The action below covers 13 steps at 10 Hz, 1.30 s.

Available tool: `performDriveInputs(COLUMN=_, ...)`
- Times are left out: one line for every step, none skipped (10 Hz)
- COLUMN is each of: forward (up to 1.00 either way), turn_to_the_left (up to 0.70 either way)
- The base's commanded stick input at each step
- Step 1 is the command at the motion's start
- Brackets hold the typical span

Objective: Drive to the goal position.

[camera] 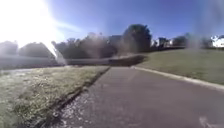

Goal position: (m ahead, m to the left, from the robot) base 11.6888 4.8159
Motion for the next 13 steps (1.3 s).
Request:
performDriveInputs(forward=0.45, turn_to_the_left=-0.27)
performDriveInputs(forward=0.45, turn_to_the_left=-0.27)
performDriveInputs(forward=0.45, turn_to_the_left=-0.27)
performDriveInputs(forward=0.45, turn_to_the_left=-0.27)
performDriveInputs(forward=0.45, turn_to_the_left=-0.27)
performDriveInputs(forward=0.45, turn_to_the_left=-0.15)
performDriveInputs(forward=0.45, turn_to_the_left=-0.16)
performDriveInputs(forward=0.45, turn_to_the_left=-0.16)
performDriveInputs(forward=0.45, turn_to_the_left=-0.16)
performDriveInputs(forward=0.45, turn_to_the_left=-0.16)
performDriveInputs(forward=0.45, turn_to_the_left=-0.16)
performDriveInputs(forward=0.45, turn_to_the_left=-0.16)
performDriveInputs(forward=0.45, turn_to_the_left=-0.07)
